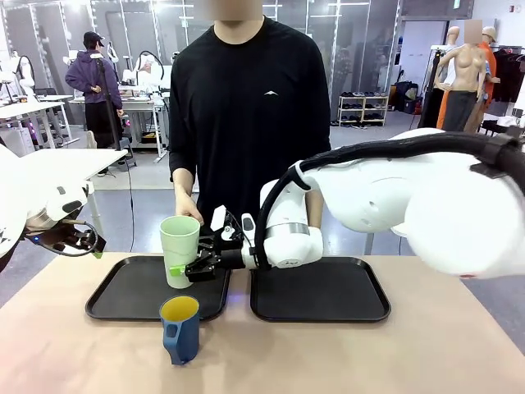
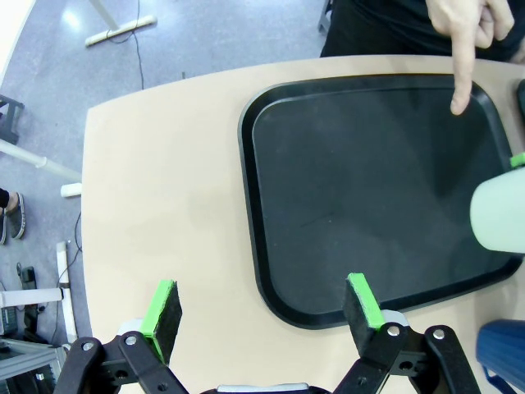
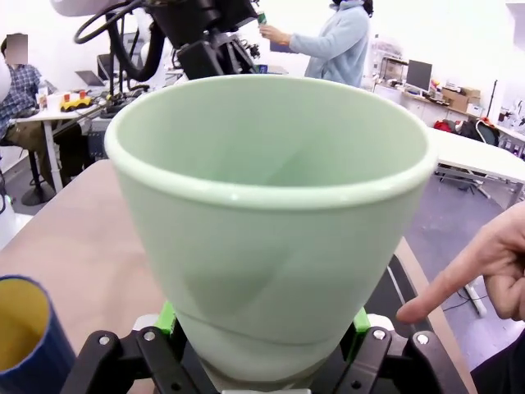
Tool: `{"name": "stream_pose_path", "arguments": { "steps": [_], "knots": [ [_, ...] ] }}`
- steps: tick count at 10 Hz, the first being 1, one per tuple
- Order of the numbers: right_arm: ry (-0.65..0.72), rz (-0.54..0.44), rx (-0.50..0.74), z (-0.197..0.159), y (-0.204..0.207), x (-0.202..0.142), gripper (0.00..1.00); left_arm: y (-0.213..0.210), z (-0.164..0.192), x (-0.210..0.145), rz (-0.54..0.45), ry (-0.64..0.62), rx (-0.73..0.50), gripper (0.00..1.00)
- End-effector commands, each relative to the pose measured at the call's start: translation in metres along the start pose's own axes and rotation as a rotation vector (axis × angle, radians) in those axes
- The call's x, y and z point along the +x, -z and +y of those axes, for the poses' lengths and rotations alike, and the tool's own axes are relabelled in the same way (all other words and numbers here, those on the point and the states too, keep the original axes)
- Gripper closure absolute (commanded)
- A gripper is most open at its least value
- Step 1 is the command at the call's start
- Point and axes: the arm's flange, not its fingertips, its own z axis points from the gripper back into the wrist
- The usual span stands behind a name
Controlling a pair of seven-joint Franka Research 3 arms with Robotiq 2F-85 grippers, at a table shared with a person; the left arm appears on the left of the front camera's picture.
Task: Sort and store the cups by type.
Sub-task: Place the picked Reusable plastic cup into the Flat Tray indicated by the person.
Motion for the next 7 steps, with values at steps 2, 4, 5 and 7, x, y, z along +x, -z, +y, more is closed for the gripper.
{"name": "stream_pose_path", "arguments": {
  "steps": [2,4,5,7],
  "knots": [
    [-0.012,0.004,-0.055,-0.01,0.025,-0.011,0.17,0.0,0.0,0.001,-0.002,0.0,0.001,0.0],
    [-0.017,0.037,-0.074,-0.015,0.032,-0.02,0.17,0.0,0.0,0.001,-0.002,0.0,0.001,0.0],
    [-0.03,0.052,-0.085,-0.018,0.036,-0.025,0.17,0.0,0.0,0.001,-0.002,0.0,0.001,0.0],
    [-0.038,0.076,-0.11,-0.023,0.041,-0.034,0.17,0.0,0.0,0.001,-0.002,0.0,0.001,0.0]
  ]
}}
